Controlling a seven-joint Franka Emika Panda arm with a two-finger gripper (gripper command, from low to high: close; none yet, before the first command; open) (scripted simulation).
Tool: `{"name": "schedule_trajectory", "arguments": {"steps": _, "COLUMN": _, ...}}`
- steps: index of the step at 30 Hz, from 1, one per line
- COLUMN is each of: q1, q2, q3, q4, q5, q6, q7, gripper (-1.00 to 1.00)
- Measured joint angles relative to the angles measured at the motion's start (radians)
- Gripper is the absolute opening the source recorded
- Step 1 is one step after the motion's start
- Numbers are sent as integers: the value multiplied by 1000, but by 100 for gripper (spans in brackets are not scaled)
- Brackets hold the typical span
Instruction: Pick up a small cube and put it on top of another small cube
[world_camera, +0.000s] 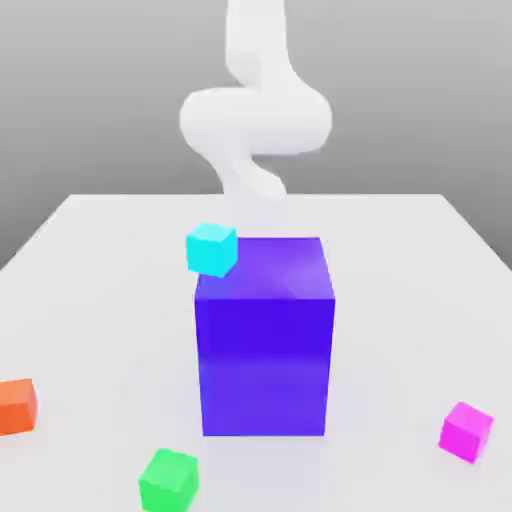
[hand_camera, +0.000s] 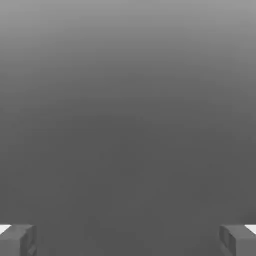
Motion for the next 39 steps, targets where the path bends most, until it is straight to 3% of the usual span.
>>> {"name": "schedule_trajectory", "arguments": {"steps": 16, "q1": 125, "q2": 586, "q3": 194, "q4": -88, "q5": -103, "q6": 228, "q7": -51, "gripper": 0}}
{"name": "schedule_trajectory", "arguments": {"steps": 26, "q1": 255, "q2": 949, "q3": 261, "q4": -142, "q5": -178, "q6": 368, "q7": -74, "gripper": 0}}
{"name": "schedule_trajectory", "arguments": {"steps": 31, "q1": 331, "q2": 1131, "q3": 183, "q4": -112, "q5": -272, "q6": 494, "q7": -11, "gripper": 0}}
{"name": "schedule_trajectory", "arguments": {"steps": 32, "q1": 344, "q2": 1156, "q3": 168, "q4": -106, "q5": -284, "q6": 513, "q7": -2, "gripper": -100}}
{"name": "schedule_trajectory", "arguments": {"steps": 39, "q1": 344, "q2": 1156, "q3": 168, "q4": -106, "q5": -286, "q6": 513, "q7": 0, "gripper": -100}}
